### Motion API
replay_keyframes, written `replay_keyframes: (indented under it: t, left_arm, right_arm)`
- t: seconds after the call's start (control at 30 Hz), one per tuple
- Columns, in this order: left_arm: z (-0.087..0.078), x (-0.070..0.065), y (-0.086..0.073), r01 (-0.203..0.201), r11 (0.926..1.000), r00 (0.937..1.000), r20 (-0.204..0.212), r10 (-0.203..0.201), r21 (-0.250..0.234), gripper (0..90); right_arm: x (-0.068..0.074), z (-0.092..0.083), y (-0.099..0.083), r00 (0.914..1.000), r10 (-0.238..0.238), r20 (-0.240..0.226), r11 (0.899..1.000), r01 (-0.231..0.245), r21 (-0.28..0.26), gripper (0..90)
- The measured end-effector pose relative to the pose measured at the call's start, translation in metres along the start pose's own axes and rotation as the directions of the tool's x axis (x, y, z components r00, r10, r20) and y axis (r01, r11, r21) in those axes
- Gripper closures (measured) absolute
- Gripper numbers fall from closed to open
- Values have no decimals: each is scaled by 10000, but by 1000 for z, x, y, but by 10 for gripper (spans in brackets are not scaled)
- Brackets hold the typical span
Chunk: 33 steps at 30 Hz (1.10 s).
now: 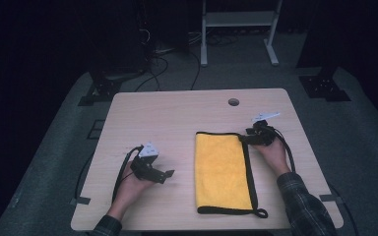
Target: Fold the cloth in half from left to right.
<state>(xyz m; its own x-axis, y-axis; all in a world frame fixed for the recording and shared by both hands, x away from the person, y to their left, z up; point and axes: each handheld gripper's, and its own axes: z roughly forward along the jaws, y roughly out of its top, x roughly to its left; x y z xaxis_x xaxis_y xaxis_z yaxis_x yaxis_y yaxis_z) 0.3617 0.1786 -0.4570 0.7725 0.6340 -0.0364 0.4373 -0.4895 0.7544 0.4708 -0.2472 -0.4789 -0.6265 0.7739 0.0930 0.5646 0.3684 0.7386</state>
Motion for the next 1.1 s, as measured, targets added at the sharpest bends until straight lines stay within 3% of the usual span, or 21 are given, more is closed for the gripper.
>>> replay_keyframes:
  t: [0.2, 0.4, 0.57, 0.83, 1.1]
  left_arm:
    - [22, 10, 38, -112, 9996, 9999, 44, 113, -256, 79]
    - [57, 20, 72, -302, 9992, 9995, -18, 302, -263, 127]
    - [90, 27, 91, -114, 9998, 9999, -124, 112, -180, 137]
    - [124, 37, 97, 245, 9991, 9993, -305, -234, 338, 182]
    - [132, 40, 93, 191, 9985, 9995, -261, -177, 512, 291]
  right_arm:
    - [2, 0, -3, 9996, -222, 153, 9995, 225, -209, 441]
    - [3, 0, -6, 9994, -259, 224, 9989, 267, -377, 443]
    - [4, 1, -6, 9993, -296, 235, 9988, 305, -374, 448]
    - [4, 0, -6, 9989, -408, 208, 9984, 416, -378, 465]
    - [5, 0, -6, 9990, -440, 97, 9982, 444, -402, 529]
